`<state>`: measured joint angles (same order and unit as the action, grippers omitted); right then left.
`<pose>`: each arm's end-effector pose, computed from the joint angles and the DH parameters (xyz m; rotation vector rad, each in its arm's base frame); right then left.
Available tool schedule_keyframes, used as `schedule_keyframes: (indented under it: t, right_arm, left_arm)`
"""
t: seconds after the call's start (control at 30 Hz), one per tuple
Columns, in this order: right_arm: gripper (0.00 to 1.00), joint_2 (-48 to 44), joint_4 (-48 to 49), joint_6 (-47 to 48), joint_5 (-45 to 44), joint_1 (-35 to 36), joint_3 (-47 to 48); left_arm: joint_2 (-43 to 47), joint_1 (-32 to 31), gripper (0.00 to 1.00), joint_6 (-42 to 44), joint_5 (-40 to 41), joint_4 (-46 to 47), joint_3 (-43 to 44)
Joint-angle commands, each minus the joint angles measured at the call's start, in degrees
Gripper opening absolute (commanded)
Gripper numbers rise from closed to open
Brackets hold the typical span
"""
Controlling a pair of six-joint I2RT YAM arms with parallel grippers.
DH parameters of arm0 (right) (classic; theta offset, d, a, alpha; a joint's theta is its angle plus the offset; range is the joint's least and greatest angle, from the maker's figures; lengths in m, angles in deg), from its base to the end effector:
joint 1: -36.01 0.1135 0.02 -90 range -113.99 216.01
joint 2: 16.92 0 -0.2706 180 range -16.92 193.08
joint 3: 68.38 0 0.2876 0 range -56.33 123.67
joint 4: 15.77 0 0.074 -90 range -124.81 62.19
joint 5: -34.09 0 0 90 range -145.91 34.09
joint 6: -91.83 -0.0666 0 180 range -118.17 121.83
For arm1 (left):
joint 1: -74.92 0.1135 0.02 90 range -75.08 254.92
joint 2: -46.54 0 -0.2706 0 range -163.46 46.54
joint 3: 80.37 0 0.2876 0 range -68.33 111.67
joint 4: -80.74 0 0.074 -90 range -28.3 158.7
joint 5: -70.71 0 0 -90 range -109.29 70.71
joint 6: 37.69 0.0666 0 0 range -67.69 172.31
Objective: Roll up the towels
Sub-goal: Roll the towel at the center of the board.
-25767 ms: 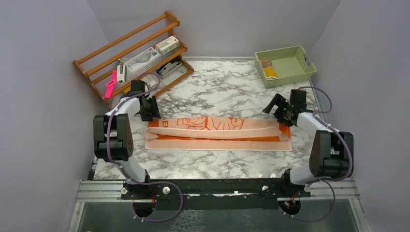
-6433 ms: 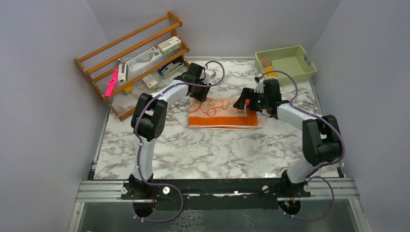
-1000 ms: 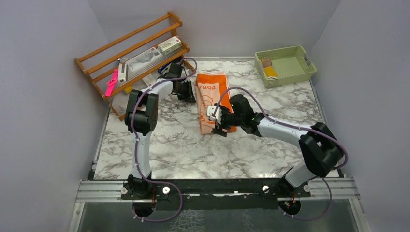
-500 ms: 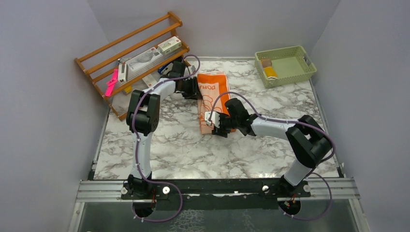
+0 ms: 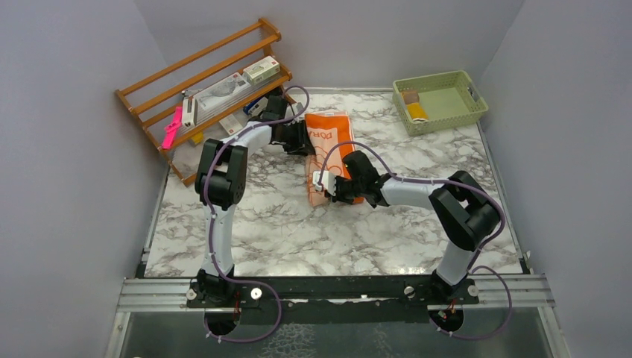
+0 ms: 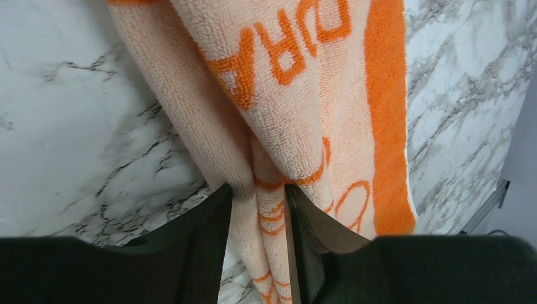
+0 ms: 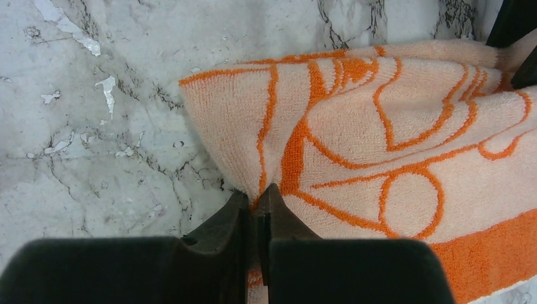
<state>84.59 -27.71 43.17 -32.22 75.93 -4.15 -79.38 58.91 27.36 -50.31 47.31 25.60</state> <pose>0.2827 0.2714 0.1022 -1.6934 1.6882 0.4890 0.4974 -0.1784 0.1293 0.0349 2.5750 -0.9636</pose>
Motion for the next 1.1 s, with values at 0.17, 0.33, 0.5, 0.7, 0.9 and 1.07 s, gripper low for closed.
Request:
schedule_keyframes:
  t: [0.17, 0.33, 0.5, 0.7, 0.9, 1.07]
  right_arm:
    - [0.01, -1.96, -4.24, -1.00, 0.58, 0.06, 0.20]
    - [0.01, -3.23, -4.47, -1.09, 0.07, 0.07, -0.19]
    - [0.01, -4.05, -4.58, -1.09, -0.20, 0.06, -0.74]
    - [0.01, -3.96, -4.83, -1.44, -0.16, 0.06, -0.47]
    - [0.01, -3.91, -4.93, -1.53, -0.19, 0.01, -0.20]
    - [0.01, -3.57, -5.11, -1.57, -1.37, 0.05, 0.21]
  left_arm:
    - [0.30, -1.13, 0.36, -7.49, -8.56, 9.56, -2.76]
    - [-0.62, -1.13, 0.25, -7.47, -6.38, 8.61, -3.02]
    - [1.63, -0.76, 0.31, -2.24, 5.32, -0.59, -0.05]
    - [2.68, 2.13, 0.34, 2.41, 14.14, -9.76, 4.62]
    - [4.58, 2.69, 0.35, 0.63, 1.89, -6.47, 4.66]
    - [2.57, 0.53, 0.24, -0.34, -5.61, -5.27, 5.86]
